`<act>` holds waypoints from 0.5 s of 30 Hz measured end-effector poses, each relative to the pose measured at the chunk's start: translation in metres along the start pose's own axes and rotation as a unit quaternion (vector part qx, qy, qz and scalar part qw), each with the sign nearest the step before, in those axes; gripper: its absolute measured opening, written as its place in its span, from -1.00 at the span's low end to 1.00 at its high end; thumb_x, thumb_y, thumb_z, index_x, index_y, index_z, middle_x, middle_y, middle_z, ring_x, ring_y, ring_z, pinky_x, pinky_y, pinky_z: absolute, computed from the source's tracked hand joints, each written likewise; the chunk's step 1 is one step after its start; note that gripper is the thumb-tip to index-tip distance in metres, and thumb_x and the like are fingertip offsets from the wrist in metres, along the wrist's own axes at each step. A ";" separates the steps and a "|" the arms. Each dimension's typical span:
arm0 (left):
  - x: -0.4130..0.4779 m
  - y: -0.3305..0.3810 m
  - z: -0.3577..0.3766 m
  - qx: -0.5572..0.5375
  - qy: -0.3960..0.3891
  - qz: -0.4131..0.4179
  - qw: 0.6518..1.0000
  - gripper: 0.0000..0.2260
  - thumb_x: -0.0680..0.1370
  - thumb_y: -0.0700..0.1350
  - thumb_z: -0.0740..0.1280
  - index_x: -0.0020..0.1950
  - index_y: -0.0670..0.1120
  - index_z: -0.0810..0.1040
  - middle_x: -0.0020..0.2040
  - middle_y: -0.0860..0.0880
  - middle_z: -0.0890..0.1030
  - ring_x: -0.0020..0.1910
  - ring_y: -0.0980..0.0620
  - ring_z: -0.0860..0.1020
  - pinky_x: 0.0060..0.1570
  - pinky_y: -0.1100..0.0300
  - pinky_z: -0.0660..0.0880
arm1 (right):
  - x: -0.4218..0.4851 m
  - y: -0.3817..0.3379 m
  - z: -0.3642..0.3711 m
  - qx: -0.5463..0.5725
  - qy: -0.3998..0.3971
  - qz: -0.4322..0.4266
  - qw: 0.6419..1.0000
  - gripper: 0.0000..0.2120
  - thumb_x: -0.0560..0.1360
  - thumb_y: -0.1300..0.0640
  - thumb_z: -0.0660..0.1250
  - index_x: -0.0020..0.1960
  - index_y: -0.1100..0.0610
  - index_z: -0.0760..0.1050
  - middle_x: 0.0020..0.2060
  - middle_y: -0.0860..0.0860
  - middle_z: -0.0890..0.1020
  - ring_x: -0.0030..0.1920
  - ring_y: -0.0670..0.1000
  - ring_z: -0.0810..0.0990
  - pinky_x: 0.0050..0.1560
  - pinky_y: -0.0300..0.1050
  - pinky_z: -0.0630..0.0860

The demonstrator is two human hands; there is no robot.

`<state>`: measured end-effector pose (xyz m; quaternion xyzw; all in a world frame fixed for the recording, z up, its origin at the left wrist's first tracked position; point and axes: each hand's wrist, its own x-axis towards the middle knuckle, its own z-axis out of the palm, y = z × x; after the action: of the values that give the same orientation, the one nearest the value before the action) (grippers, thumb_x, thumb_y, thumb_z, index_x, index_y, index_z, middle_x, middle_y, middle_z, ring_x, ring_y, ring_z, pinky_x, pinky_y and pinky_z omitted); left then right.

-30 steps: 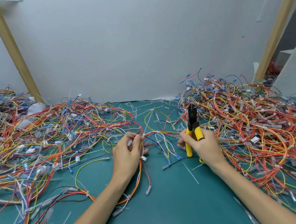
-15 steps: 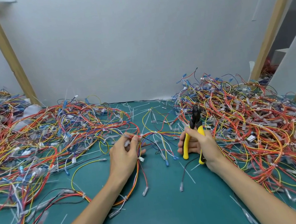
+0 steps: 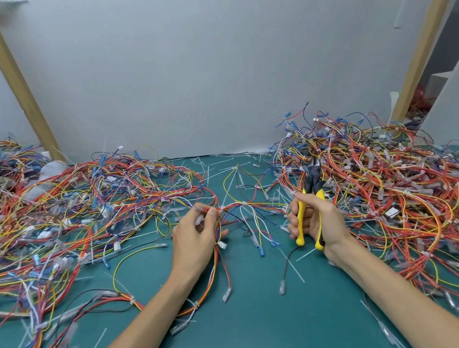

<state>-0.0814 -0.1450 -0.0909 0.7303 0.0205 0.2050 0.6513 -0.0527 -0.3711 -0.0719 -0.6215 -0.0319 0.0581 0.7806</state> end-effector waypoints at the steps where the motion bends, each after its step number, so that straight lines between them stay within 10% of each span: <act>1: 0.000 -0.001 0.000 0.000 0.000 0.000 1.000 -0.86 0.61 -0.16 0.29 -0.12 -0.14 0.57 -0.14 0.00 0.70 -0.16 0.05 0.69 -0.22 0.17 0.64 | 0.000 0.001 -0.001 -0.003 0.002 -0.005 1.000 -0.70 0.44 -0.01 0.32 -0.34 0.18 0.50 -0.42 0.15 0.50 -0.49 0.11 0.47 -0.39 -0.09 0.49; 15: 0.001 -0.006 -0.002 0.013 -0.012 0.025 1.000 -0.87 0.61 -0.15 0.30 -0.12 -0.13 0.57 -0.17 -0.07 0.69 -0.20 0.07 0.69 -0.23 0.17 0.64 | 0.001 0.001 0.001 0.003 0.018 -0.014 1.000 -0.75 0.45 0.07 0.29 -0.35 0.19 0.47 -0.45 0.14 0.48 -0.48 0.11 0.46 -0.39 -0.07 0.47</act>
<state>-0.0796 -0.1422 -0.0960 0.7411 -0.0029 0.2124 0.6370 -0.0517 -0.3698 -0.0722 -0.6198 -0.0262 0.0361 0.7835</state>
